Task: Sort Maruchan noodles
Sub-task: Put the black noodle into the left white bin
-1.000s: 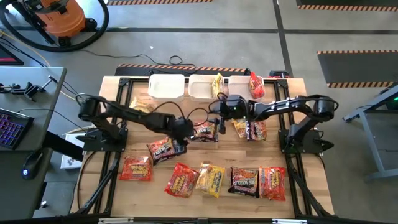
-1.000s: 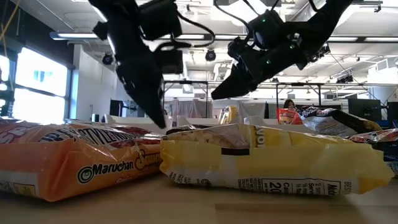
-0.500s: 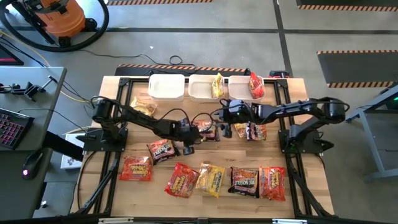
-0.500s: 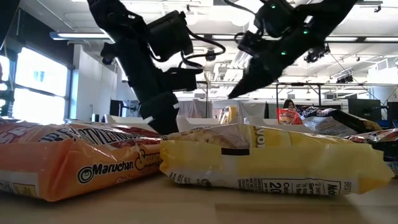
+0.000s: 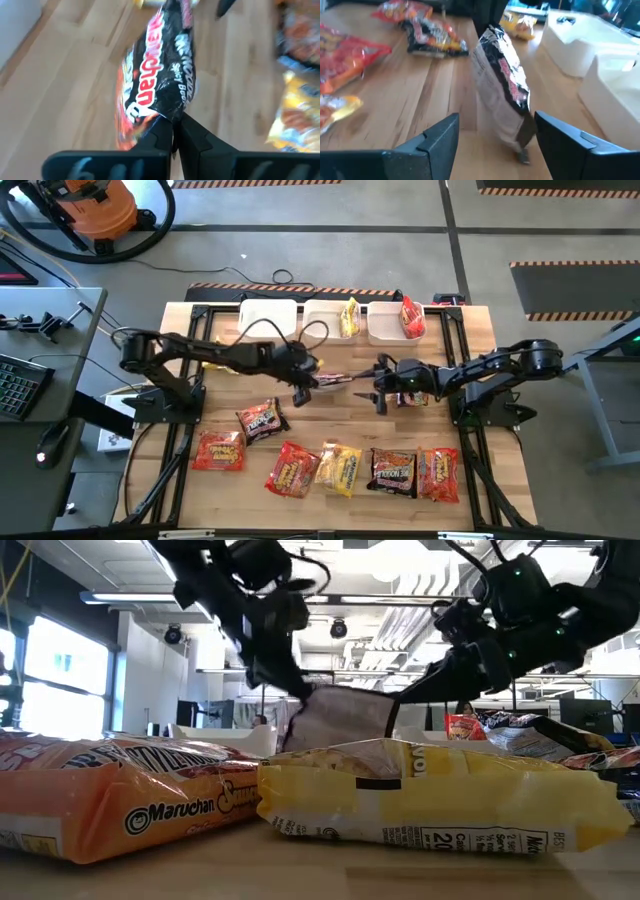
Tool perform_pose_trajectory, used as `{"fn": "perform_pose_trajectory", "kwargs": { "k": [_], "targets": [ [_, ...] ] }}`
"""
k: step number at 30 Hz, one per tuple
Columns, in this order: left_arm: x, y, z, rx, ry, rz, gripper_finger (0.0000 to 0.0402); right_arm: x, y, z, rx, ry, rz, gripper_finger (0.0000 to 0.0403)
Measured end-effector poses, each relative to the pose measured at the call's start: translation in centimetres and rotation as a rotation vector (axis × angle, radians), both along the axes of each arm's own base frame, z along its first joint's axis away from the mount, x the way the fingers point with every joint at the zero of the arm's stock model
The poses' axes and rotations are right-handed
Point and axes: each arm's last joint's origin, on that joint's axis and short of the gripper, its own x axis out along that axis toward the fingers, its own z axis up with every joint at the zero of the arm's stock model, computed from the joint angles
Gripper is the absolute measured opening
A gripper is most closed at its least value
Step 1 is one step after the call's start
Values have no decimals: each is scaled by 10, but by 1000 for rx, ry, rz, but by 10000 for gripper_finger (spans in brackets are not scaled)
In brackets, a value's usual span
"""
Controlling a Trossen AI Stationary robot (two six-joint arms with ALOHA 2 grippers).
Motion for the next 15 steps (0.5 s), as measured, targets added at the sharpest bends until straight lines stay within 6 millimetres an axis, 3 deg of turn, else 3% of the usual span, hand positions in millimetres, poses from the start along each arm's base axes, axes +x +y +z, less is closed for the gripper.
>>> {"fn": "perform_pose_trajectory", "kwargs": {
  "k": [6, 15],
  "targets": [
    [-6, -1, 23, 6, -95, -29, 1, 0, -17, 4, 135, -60, -35, 240],
    [-17, -3, 60, 32, -270, -28, 1, -1, -28, 16, 295, -193, 93, 241]
  ]
}}
